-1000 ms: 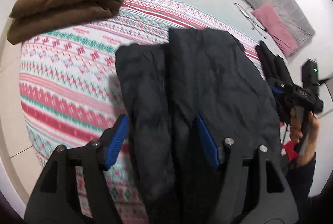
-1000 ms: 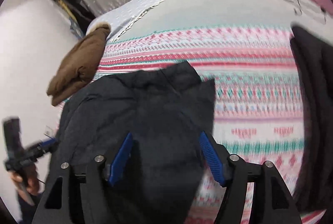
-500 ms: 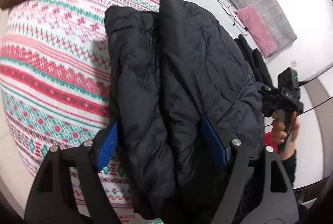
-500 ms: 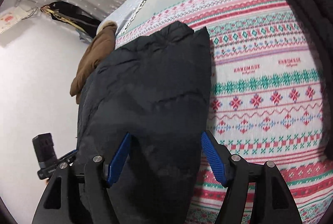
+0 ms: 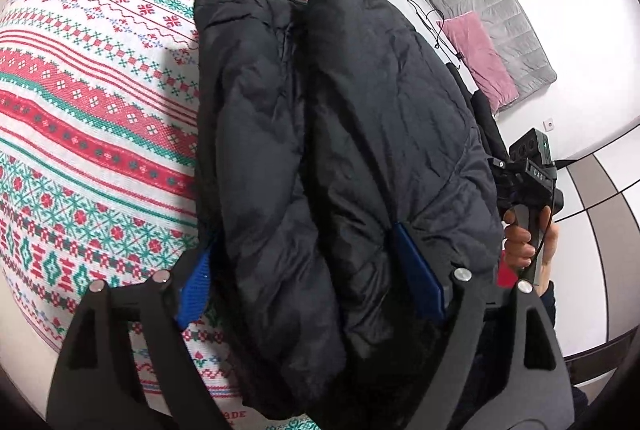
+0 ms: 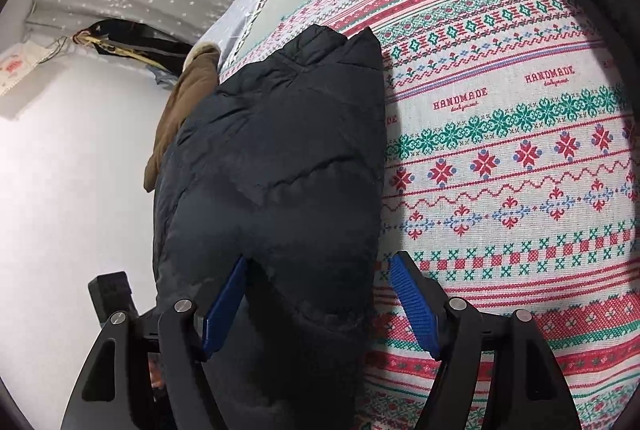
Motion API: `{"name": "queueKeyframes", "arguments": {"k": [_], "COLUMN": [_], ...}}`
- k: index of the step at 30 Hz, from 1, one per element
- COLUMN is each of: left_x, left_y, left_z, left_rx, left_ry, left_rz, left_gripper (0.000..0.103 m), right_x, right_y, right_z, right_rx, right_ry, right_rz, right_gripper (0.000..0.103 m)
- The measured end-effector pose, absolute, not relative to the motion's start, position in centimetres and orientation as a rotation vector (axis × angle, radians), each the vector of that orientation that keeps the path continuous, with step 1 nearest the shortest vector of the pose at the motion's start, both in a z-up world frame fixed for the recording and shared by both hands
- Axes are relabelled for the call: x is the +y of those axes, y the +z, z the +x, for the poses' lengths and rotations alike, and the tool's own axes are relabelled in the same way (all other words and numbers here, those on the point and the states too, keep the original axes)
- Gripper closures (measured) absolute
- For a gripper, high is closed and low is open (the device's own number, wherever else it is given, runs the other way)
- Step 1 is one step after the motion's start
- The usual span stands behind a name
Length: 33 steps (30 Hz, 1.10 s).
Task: Fold large clothes
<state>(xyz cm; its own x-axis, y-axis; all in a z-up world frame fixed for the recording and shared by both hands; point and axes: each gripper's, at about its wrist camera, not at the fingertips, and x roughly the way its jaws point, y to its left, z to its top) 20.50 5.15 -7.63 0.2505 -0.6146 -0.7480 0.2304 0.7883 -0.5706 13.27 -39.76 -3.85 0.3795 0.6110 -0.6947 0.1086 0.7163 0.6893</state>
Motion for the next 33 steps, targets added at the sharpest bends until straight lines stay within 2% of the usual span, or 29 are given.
{"name": "queueKeyframes", "arguments": {"k": [4, 13, 17, 28, 33], "left_x": [4.8, 2.5, 1.3, -1.6, -2.4], "left_y": [-7.6, -6.8, -6.6, -5.8, -5.8], "left_z": [20.2, 19.1, 18.5, 17.7, 17.4], "left_rx": [1.202, 1.177, 1.162, 1.153, 1.160], "left_ry": [-0.609, -0.551, -0.525, -0.493, -0.497], "left_rz": [-0.373, -0.266, -0.199, -0.153, -0.166], "left_gripper": [0.018, 0.018, 0.018, 0.018, 0.018], "right_x": [-39.7, -39.1, -38.0, -35.6, -34.3], "right_y": [-4.3, -4.8, -6.3, -6.7, -6.6], "right_z": [13.7, 14.4, 14.6, 16.0, 17.0], "right_rx": [1.164, 1.151, 1.145, 1.088, 1.070], "right_ry": [0.352, 0.364, 0.376, 0.413, 0.426], "right_rz": [0.745, 0.792, 0.838, 0.851, 0.832], "right_gripper": [0.022, 0.020, 0.015, 0.015, 0.019]}}
